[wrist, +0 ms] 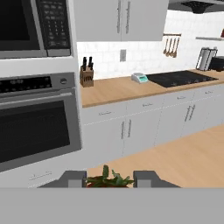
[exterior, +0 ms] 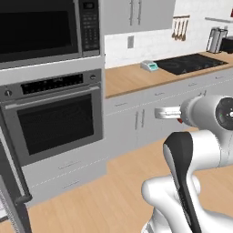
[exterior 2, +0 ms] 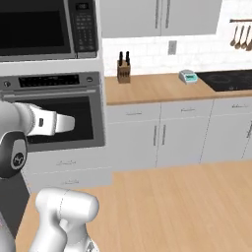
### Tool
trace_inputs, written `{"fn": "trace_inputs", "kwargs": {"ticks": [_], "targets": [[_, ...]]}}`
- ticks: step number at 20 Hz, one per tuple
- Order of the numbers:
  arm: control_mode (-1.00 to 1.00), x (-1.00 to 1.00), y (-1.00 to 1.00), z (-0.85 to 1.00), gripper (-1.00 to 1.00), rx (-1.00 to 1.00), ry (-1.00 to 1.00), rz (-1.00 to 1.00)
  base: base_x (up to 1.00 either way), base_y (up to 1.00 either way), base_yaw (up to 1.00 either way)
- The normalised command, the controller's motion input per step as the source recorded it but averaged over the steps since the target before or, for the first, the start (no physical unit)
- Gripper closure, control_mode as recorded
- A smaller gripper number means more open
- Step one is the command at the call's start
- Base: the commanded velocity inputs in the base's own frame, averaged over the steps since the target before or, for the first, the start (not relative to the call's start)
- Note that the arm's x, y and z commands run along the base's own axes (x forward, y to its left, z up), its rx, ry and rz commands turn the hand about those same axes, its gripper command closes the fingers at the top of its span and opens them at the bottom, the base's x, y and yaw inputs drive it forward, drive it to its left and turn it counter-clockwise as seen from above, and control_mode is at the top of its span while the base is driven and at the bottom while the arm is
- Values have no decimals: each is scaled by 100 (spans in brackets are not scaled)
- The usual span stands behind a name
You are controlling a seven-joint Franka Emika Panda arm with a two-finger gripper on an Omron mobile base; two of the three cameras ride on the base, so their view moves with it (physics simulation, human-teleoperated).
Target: Take the strawberry from the fridge and place it on top of the pancake, located on the dining counter.
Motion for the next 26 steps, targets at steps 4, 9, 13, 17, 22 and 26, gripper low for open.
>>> {"fn": "trace_inputs", "kwargs": {"ticks": [4, 9, 13, 17, 22, 26], "targets": [[100, 0, 0, 0, 100, 0, 0, 0, 28, -100, 0], [100, 0, 0, 0, 100, 0, 0, 0, 26, -100, 0], [100, 0, 0, 0, 100, 0, 0, 0, 48, -100, -4], [100, 0, 0, 0, 100, 0, 0, 0, 100, -55, -12], [100, 0, 0, 0, 100, 0, 0, 0, 100, -7, 3], [100, 0, 0, 0, 100, 0, 0, 0, 92, -77, 1]]}}
